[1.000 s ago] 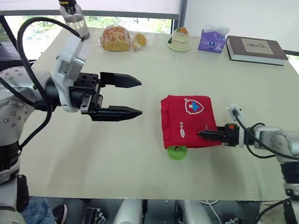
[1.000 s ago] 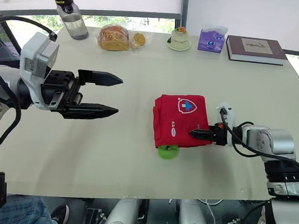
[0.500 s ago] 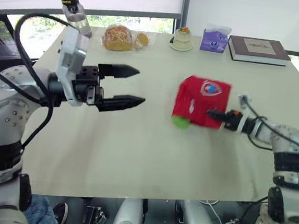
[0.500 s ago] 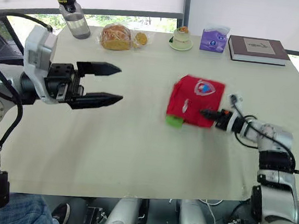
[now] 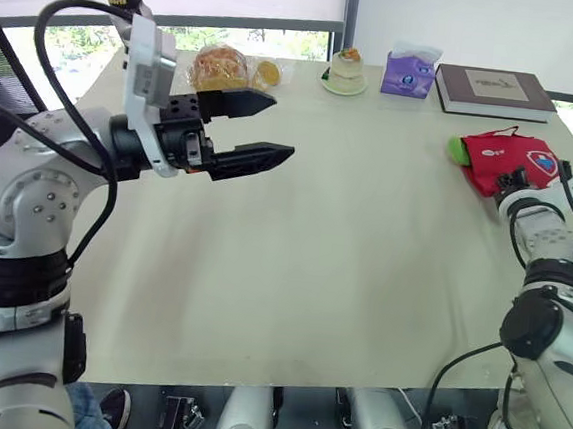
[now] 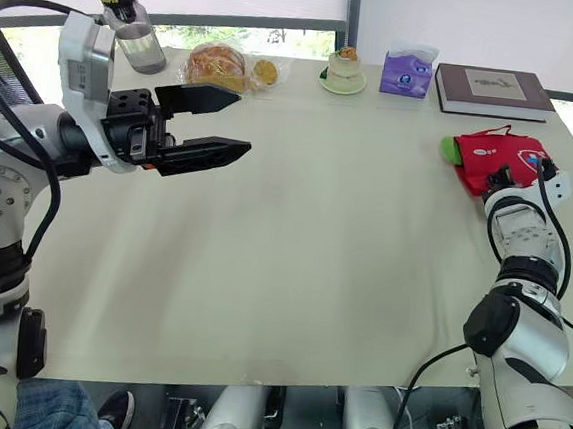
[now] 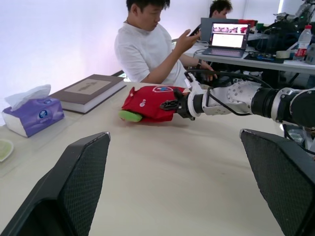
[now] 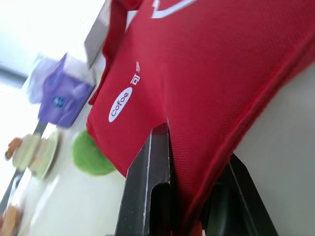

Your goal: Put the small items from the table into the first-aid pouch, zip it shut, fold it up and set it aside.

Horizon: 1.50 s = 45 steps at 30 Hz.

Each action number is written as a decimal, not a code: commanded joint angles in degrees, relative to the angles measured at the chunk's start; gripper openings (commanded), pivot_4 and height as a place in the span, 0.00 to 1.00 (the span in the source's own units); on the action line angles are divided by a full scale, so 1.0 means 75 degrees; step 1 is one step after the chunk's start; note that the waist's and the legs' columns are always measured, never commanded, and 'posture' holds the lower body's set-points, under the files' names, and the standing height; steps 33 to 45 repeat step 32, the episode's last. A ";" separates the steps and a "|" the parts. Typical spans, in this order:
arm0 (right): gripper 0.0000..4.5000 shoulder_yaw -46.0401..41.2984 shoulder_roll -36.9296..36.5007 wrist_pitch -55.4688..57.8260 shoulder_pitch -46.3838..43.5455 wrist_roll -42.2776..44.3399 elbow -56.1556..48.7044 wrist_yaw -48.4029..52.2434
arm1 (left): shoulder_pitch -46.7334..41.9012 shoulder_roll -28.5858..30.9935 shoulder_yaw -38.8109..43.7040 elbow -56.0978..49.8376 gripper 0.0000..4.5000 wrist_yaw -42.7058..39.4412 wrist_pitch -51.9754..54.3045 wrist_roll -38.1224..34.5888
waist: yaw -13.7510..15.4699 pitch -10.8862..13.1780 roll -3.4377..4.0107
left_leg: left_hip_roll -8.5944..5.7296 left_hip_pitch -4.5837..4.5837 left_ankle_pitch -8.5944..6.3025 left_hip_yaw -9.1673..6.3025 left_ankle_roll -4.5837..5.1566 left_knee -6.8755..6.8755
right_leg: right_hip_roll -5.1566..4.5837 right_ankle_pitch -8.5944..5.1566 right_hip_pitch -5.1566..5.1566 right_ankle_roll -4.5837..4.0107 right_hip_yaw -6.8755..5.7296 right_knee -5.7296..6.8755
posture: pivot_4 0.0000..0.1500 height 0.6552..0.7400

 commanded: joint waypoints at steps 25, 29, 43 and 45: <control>0.98 0.2989 -0.2682 -0.1066 0.7591 -0.1105 -0.8585 0.7269 | 0.6572 -0.0561 0.1491 -0.0695 1.00 0.0371 -0.2086 0.1899 | 0.0038 -0.0001 0.0015 | 0.0061 0.0028 -0.0002 0.0009 0.0003 -0.0013 | -0.0016 -0.0019 0.0001 -0.0015 -0.0008 -0.0022 | 1.00 1.00; 0.98 0.2671 -0.2493 -0.1866 0.7896 -0.0875 -0.8204 0.7931 | 0.7423 -0.0801 0.1360 -0.0811 1.00 0.0315 -0.2608 0.2276 | 0.0089 -0.0004 0.0014 | 0.0078 0.0034 -0.0002 0.0010 0.0002 0.0024 | -0.0039 -0.0020 0.0014 -0.0028 -0.0028 -0.0016 | 1.00 1.00; 0.98 0.2624 -0.2460 -0.2135 0.7909 -0.1062 -0.7927 0.7875 | 0.7528 -0.0969 0.1378 -0.0968 1.00 0.0319 -0.2725 0.2134 | 0.0120 -0.0005 0.0011 | 0.0069 0.0031 -0.0002 0.0012 0.0002 0.0026 | -0.0084 -0.0019 0.0013 -0.0029 -0.0054 -0.0016 | 1.00 1.00; 0.98 0.2624 -0.2460 -0.2135 0.7909 -0.1062 -0.7927 0.7875 | 0.7528 -0.0969 0.1378 -0.0968 1.00 0.0319 -0.2725 0.2134 | 0.0120 -0.0005 0.0011 | 0.0069 0.0031 -0.0002 0.0012 0.0002 0.0026 | -0.0084 -0.0019 0.0013 -0.0029 -0.0054 -0.0016 | 1.00 1.00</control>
